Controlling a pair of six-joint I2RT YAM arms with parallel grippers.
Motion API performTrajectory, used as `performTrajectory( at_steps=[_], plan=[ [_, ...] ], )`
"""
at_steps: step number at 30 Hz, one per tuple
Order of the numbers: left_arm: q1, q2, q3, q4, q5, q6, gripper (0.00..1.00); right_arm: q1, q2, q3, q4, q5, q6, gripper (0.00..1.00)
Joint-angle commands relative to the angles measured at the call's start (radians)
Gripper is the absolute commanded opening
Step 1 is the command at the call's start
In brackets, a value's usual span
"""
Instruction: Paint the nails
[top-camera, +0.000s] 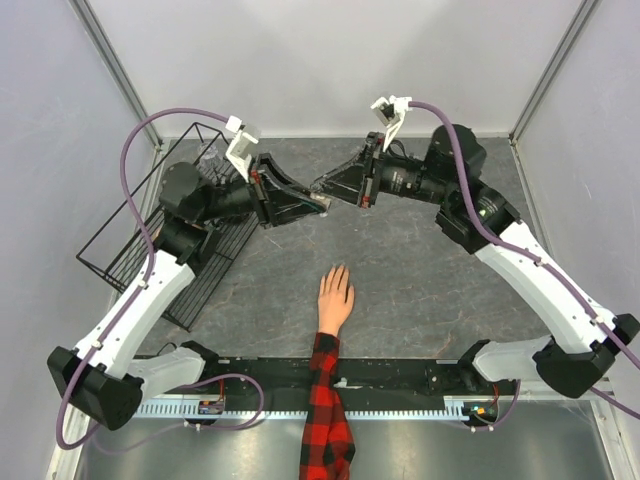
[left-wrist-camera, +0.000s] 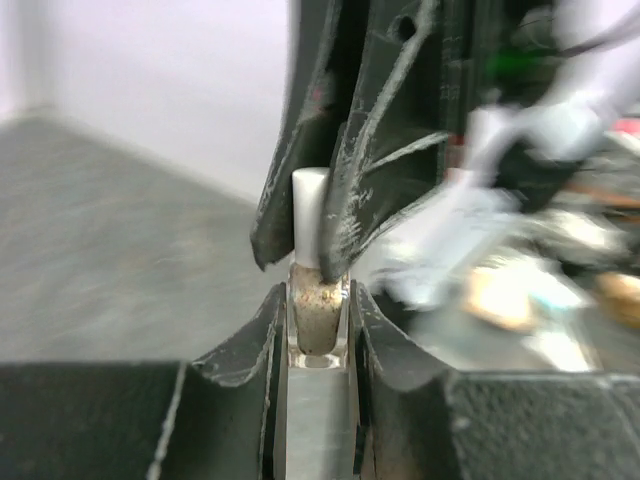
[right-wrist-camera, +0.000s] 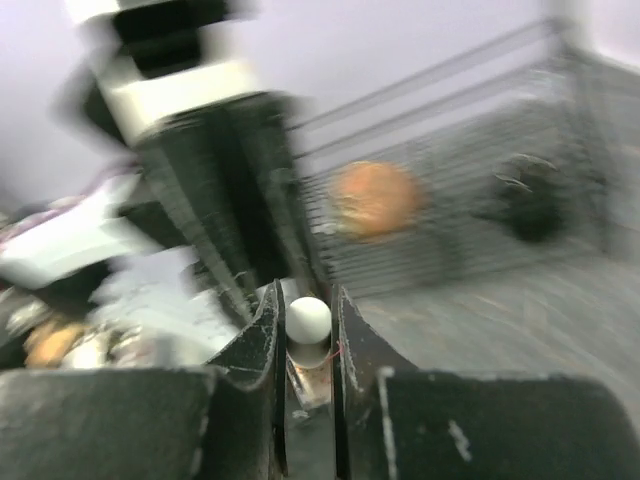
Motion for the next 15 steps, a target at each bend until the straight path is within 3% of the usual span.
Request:
performTrajectory(
  at_steps=[1, 3, 7, 10, 11, 14, 15],
  plan=[
    [0.022, 0.03, -0.025, 0.729, 0.367, -0.635, 0.02, 0.012, -0.033, -0.1, 0.57, -0.629, 0.369, 0.0],
    [0.024, 0.02, -0.016, 0.63, 0.359, -0.581, 0.02, 0.01, -0.052, -0.136, 0.602, -0.619, 0.378, 0.0],
    [0.024, -0.042, 0.025, 0.203, 0.246, -0.177, 0.02, 0.01, -0.059, -0.094, 0.472, -0.579, 0.271, 0.0],
    [0.024, -0.03, 0.094, -0.035, 0.136, 0.001, 0.02, 0.006, -0.051, -0.048, 0.32, -0.443, 0.157, 0.03],
    [0.022, -0.025, 0.125, -0.072, 0.108, 0.037, 0.02, 0.006, -0.045, -0.034, 0.259, -0.407, 0.107, 0.35],
    [0.022, -0.017, 0.16, -0.163, 0.007, 0.147, 0.02, 0.006, -0.017, 0.03, 0.085, -0.219, 0.044, 0.73],
    [0.024, -0.016, 0.168, -0.229, -0.021, 0.174, 0.02, 0.004, -0.005, 0.067, 0.0, -0.074, 0.016, 0.8]
  ],
)
